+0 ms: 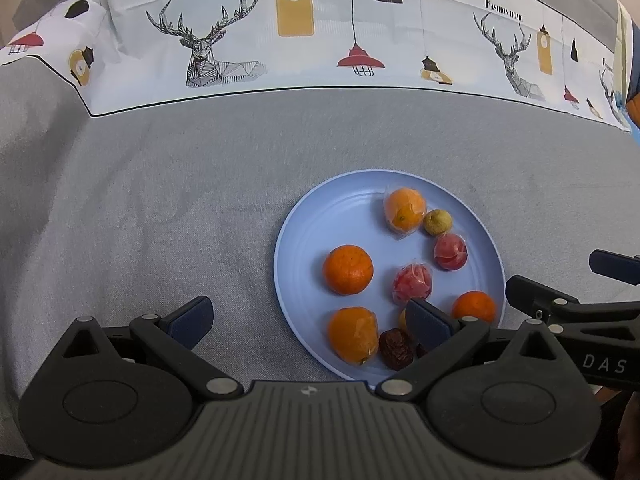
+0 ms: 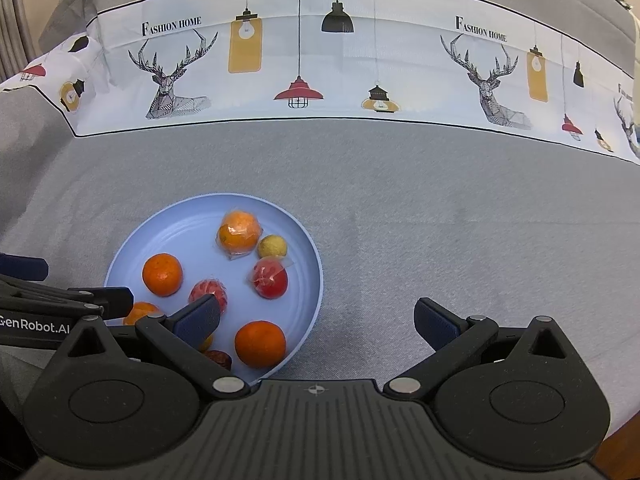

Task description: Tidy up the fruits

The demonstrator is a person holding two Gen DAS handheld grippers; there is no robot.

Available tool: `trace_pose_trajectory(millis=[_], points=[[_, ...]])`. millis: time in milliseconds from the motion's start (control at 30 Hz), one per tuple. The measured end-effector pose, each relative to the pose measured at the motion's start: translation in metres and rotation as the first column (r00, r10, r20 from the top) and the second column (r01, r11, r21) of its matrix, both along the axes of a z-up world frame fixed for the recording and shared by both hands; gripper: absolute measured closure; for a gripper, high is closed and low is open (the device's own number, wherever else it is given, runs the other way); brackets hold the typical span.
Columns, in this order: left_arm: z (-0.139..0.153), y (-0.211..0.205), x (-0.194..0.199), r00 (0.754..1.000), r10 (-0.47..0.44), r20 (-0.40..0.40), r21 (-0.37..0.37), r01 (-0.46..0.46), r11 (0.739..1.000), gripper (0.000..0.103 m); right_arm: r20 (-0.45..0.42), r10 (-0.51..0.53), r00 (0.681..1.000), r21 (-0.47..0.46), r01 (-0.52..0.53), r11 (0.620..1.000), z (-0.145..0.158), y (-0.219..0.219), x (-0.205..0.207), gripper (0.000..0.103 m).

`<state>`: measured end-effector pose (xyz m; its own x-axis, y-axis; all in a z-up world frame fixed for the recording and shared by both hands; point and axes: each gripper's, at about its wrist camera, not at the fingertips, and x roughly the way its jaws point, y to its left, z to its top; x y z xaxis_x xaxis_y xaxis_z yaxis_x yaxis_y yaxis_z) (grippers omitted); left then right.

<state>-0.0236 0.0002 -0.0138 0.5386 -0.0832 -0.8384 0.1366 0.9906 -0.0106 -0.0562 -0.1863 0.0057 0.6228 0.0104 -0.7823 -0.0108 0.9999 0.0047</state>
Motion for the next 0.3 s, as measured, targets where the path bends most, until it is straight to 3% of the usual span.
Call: trace_pose_trajectory(millis=[300], points=[[0.007, 0.0, 0.0, 0.999, -0.027, 0.037, -0.004, 0.027, 1.0, 0.001, 0.026, -0.044, 0.999, 0.062, 0.042, 0.997, 0.01, -0.01, -0.001, 0.001]])
